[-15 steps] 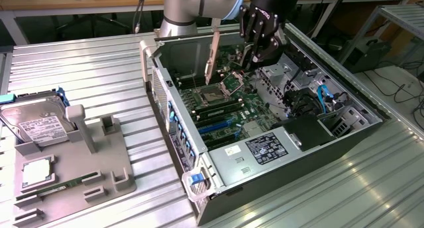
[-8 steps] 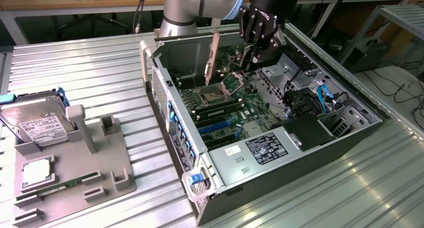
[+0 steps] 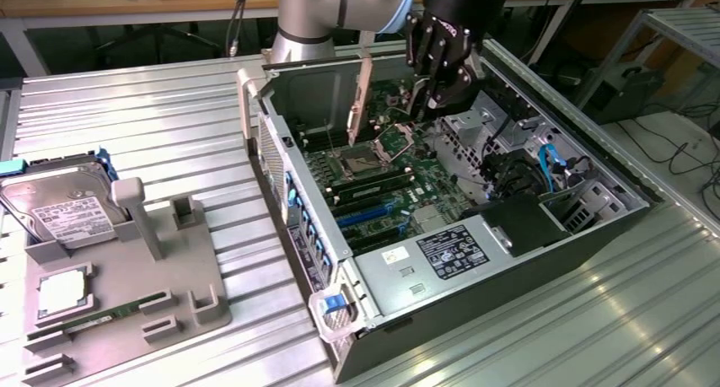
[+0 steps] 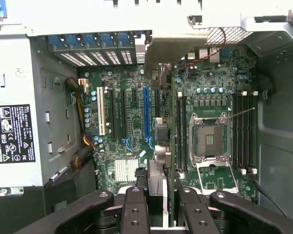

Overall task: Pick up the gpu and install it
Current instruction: 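Insert the gpu into the slot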

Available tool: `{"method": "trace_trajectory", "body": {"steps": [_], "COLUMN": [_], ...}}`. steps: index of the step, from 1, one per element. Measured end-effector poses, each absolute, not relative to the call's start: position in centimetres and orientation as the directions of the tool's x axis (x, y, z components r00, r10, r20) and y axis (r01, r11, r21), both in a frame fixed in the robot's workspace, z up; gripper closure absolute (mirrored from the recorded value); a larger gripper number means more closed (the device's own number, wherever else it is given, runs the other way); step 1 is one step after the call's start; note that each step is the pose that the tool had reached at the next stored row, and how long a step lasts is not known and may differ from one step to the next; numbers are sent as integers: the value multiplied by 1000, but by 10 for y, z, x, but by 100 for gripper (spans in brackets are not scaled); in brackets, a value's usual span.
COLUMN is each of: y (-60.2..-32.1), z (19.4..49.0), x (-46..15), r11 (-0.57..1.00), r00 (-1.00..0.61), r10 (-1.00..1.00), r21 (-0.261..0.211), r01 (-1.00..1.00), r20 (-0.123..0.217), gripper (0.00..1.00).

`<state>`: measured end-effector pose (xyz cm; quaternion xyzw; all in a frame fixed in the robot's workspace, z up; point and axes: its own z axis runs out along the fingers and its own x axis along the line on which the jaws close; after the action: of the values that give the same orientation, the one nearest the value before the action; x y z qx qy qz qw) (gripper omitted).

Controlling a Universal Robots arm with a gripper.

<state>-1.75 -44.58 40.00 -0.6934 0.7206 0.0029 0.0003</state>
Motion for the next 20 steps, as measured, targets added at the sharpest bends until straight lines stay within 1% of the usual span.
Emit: {"method": "trace_trajectory", "body": {"steps": [20], "y": [-446], "z": [393], "x": [-18], "r11": [38], "r00": [-38], "r10": [-999], "r21": [4], "r01": [-999], "r20": [-4], "gripper": [72]}}
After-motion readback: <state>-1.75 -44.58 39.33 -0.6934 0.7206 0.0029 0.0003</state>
